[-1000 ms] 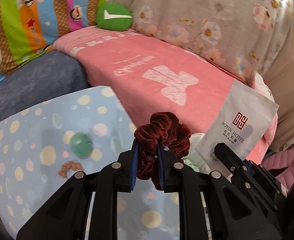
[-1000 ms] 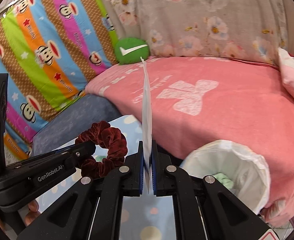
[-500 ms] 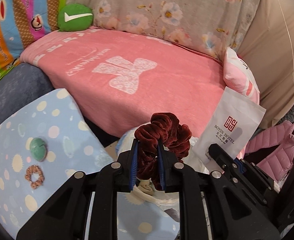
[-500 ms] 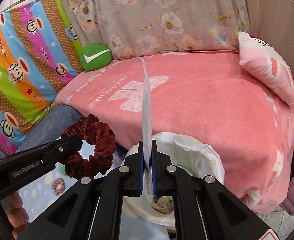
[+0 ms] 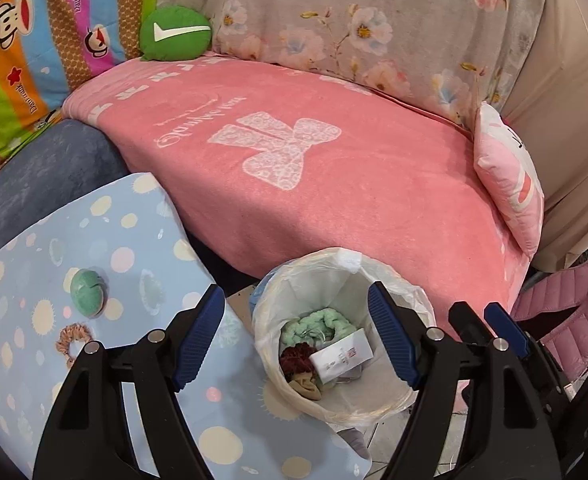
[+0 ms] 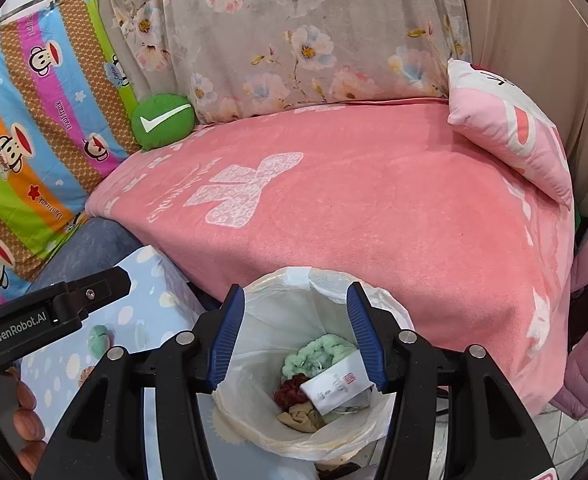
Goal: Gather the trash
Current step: 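Carry the scrunchie and sachet in both grippers over the trash bin, then move both grippers back over the beige scrunchie and green pouch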
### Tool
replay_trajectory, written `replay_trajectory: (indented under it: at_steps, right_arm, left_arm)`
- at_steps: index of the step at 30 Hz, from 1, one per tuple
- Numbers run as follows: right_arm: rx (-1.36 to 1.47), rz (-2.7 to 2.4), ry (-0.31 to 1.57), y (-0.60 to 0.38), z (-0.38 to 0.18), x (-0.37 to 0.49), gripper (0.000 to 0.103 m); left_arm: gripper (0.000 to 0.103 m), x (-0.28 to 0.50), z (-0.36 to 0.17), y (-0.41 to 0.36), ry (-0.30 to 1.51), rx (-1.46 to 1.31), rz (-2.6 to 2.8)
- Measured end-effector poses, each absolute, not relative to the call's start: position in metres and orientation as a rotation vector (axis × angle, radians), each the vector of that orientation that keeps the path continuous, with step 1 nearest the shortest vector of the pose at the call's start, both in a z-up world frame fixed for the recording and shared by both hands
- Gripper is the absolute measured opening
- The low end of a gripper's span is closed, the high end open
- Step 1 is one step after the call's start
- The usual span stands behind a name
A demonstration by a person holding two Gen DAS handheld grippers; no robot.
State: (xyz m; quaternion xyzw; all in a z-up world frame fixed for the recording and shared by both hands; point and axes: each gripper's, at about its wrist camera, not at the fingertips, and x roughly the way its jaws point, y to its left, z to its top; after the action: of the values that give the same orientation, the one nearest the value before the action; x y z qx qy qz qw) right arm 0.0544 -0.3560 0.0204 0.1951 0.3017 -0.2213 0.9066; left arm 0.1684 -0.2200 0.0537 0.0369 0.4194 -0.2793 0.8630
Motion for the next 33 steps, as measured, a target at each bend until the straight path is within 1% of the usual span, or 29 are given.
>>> replay_trajectory:
  at_steps: [3,8,18,21,24,28,33]
  right_arm:
    - [0.396,-0.446,0.624,-0.350,0.021,0.057,0.052]
    - [0.379,-0.430,0.627,-0.340,0.024,0.061,0.057]
    - [0.345,-0.407,0.633,-0.321,0.031,0.066,0.059]
    - [0.333,-0.403,0.636,-0.315,0.030,0.068,0.063]
    - [0.327,-0.392,0.642,-0.307,0.030,0.070,0.063]
    - [0.316,-0.381,0.647,-0.297,0.029,0.074,0.067]
    - [0.296,-0.354,0.662,-0.278,0.026,0.083,0.067]
  left_arm:
    - [0.070,0.170,0.052,-0.213,0.879,0.076,-0.570]
    - [0.070,0.171,0.050,-0.204,0.884,0.069,-0.559]
    - [0.070,0.170,0.054,-0.186,0.870,0.059,-0.544]
    - [0.070,0.170,0.054,-0.179,0.870,0.052,-0.537]
    - [0.070,0.173,0.053,-0.171,0.874,0.043,-0.526]
    - [0.070,0.176,0.048,-0.156,0.882,0.027,-0.505]
    - [0.070,0.185,0.038,-0.131,0.903,0.003,-0.460]
